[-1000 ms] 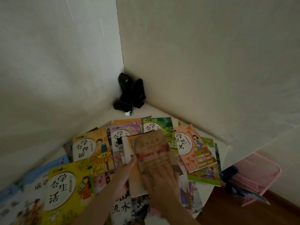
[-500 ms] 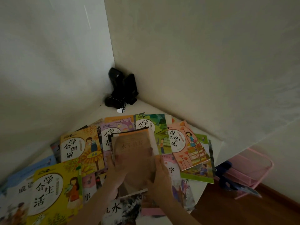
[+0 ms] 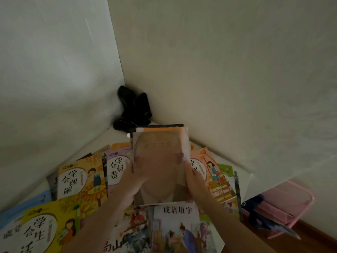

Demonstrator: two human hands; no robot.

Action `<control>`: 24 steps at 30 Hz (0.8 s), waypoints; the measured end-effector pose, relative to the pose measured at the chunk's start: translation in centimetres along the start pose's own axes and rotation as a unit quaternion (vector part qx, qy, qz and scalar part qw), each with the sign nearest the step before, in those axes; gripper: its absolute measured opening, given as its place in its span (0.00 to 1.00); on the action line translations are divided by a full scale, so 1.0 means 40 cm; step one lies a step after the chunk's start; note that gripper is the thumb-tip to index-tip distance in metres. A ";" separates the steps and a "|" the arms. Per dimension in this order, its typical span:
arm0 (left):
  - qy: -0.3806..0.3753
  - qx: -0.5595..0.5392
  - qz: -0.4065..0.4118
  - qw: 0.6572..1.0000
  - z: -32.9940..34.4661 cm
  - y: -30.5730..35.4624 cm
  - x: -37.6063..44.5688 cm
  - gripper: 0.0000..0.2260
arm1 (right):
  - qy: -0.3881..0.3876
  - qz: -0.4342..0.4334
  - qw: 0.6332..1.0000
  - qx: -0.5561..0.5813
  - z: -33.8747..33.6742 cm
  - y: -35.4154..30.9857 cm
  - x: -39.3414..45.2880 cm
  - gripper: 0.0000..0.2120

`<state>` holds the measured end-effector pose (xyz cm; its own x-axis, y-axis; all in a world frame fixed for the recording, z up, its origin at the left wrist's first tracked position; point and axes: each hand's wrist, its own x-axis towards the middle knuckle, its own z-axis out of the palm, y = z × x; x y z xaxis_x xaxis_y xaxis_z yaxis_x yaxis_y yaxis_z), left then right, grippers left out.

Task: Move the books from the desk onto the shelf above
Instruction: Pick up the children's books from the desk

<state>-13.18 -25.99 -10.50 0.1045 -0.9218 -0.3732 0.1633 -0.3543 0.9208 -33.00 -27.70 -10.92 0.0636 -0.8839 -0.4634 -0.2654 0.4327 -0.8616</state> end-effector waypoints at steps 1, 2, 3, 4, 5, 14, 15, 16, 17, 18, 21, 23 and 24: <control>-0.003 0.021 -0.010 1.000 0.015 0.012 0.025 0.20 | -0.001 0.004 1.000 0.023 -0.011 -0.013 0.014 0.26; -0.006 0.055 -0.017 0.998 0.025 0.010 0.055 0.20 | -0.001 0.004 0.999 0.034 -0.022 -0.020 0.029 0.25; 0.005 0.108 -0.032 0.994 0.031 0.006 0.083 0.21 | -0.005 0.004 1.000 0.016 -0.032 -0.016 0.047 0.23; 0.026 0.184 -0.055 0.981 0.032 -0.006 0.109 0.27 | -0.010 0.001 0.999 -0.038 -0.038 -0.009 0.060 0.22; 0.050 0.281 -0.098 0.953 0.027 -0.029 0.130 0.36 | -0.007 -0.009 0.990 -0.137 -0.044 0.004 0.076 0.21; 0.076 0.134 -0.129 0.980 0.076 -0.056 0.143 0.23 | 0.054 0.001 0.978 -0.203 -0.035 0.048 0.117 0.05; 0.075 0.111 -0.140 0.981 0.076 -0.053 0.142 0.28 | 0.052 0.002 0.979 -0.195 -0.040 0.051 0.124 0.06; 0.070 0.098 -0.135 0.983 0.080 -0.054 0.136 0.32 | 0.046 0.008 0.982 -0.183 -0.046 0.049 0.125 0.07; 0.066 0.098 -0.120 0.986 0.081 -0.056 0.128 0.34 | 0.040 0.010 0.984 -0.171 -0.053 0.057 0.132 0.08; 0.063 0.096 -0.084 0.990 0.083 -0.055 0.115 0.33 | 0.034 0.005 0.987 -0.156 -0.056 0.058 0.127 0.08; 0.031 0.051 0.029 0.998 0.062 -0.024 0.052 0.30 | 0.007 -0.020 1.000 -0.020 -0.047 0.055 0.101 0.18; 0.001 0.002 0.086 0.996 0.030 -0.001 0.013 0.37 | 0.011 -0.057 0.997 0.060 -0.037 0.043 0.079 0.19; -0.005 -0.005 0.099 0.995 0.015 0.010 -0.005 0.40 | 0.015 -0.087 0.994 0.068 -0.030 0.029 0.061 0.16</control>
<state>-13.72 -26.02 -10.01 0.1262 -0.9748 -0.1840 0.1505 -0.1645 0.9748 -34.30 -29.56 -12.78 0.0688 -0.9512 -0.3009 -0.1204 0.2915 -0.9490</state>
